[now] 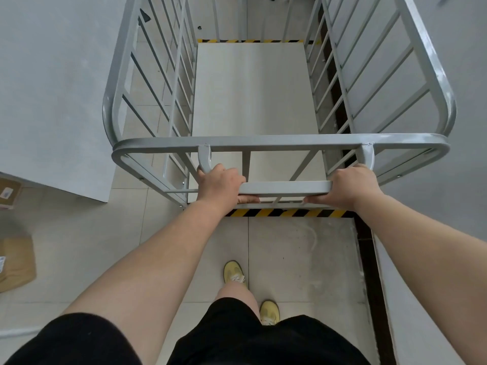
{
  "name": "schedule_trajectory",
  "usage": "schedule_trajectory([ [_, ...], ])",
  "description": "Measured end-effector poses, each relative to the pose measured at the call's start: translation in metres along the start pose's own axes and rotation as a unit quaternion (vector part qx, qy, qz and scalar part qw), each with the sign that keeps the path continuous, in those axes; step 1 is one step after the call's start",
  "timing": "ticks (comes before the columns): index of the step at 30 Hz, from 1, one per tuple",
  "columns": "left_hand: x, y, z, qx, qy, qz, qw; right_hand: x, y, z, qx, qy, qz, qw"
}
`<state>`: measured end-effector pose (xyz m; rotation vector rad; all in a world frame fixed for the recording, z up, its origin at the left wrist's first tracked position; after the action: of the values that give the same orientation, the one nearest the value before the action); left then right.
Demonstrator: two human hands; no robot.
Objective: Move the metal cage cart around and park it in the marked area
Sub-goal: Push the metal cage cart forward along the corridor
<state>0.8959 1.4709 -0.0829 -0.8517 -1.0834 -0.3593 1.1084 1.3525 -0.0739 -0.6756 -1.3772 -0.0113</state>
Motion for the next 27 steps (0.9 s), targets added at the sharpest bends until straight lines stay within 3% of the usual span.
schedule_trajectory([
  [27, 0.050, 0.098, 0.025, 0.000, -0.012, 0.016, 1.000, 0.050, 0.107, -0.023, 0.005, -0.001, 0.021, 1.000],
])
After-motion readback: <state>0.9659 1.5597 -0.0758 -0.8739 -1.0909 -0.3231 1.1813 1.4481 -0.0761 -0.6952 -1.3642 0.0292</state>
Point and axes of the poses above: each hand's wrist, its own y-axis towards the middle knuckle, its own x-axis out of the back of the hand, z = x × y, the point moved 4 cm from there along y, towards the middle knuckle, and after that the axes turned 15 degrees about y, right-handed, at the moved point
